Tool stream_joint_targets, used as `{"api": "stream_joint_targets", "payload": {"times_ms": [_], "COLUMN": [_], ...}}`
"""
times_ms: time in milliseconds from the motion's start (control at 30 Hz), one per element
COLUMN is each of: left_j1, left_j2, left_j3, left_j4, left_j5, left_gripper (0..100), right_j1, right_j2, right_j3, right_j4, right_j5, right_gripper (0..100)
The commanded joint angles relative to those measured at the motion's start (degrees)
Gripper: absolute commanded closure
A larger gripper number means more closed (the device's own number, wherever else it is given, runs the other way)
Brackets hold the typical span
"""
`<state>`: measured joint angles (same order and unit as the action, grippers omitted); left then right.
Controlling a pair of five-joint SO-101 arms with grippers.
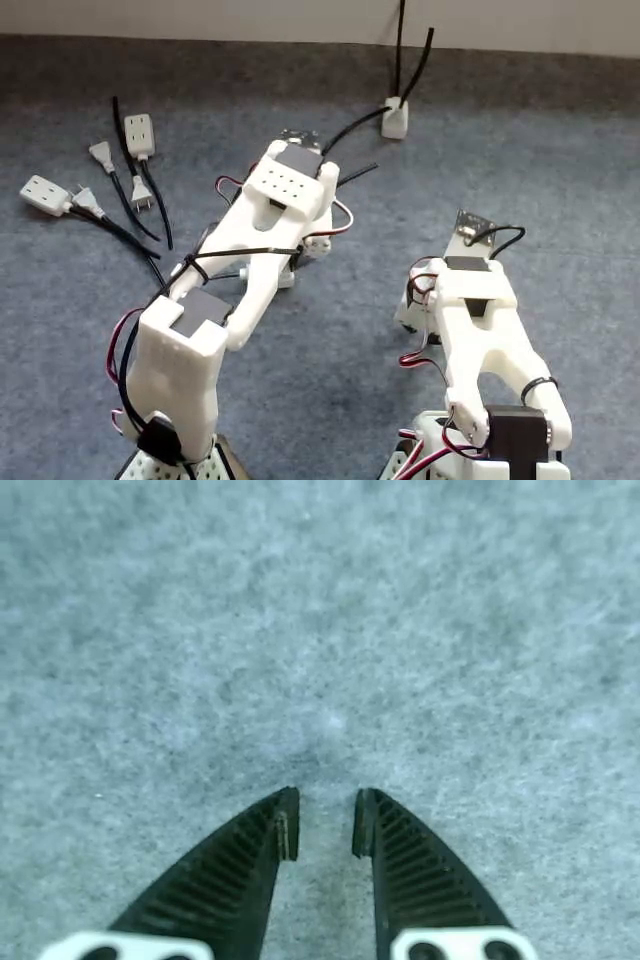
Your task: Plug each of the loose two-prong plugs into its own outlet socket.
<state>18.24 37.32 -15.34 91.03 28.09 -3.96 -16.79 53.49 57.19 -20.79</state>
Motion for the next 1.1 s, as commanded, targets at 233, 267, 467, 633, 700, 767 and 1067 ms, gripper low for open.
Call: {"api": "stream_joint_targets", "payload": {"times_ms": [233,267,467,633,700,767,1067], "left_j1": [-7.5,-8.6,-13.6,-15.7,-15.7,-15.4,-14.5], "left_j2": [1.6,1.6,1.5,-5.1,-9.4,-13.4,-16.0], "left_j3": [-1.7,-3.2,-15.2,-17.4,-17.3,-17.3,-17.0], "left_j4": [3.2,4.0,10.1,10.2,10.2,10.2,10.2], "left_j5": [-0.5,-0.5,-8.7,-18.6,-20.7,-24.6,-49.6], "left_gripper": [70,70,70,70,69,69,69], "right_j1": [0.6,0.6,0.6,0.6,0.6,0.6,0.7], "right_j2": [-0.2,-0.2,-0.2,-0.2,-0.2,-0.2,-0.2], "right_j3": [0.0,0.0,0.0,0.0,0.0,0.0,0.0], "right_j4": [-0.7,-0.7,-0.7,-0.7,-0.7,-0.7,-0.7], "right_j5": [-0.2,-0.2,-0.2,-0.2,-0.2,-0.2,-0.2], "right_gripper": [89.7,89.7,89.7,89.7,89.7,89.7,89.7]}}
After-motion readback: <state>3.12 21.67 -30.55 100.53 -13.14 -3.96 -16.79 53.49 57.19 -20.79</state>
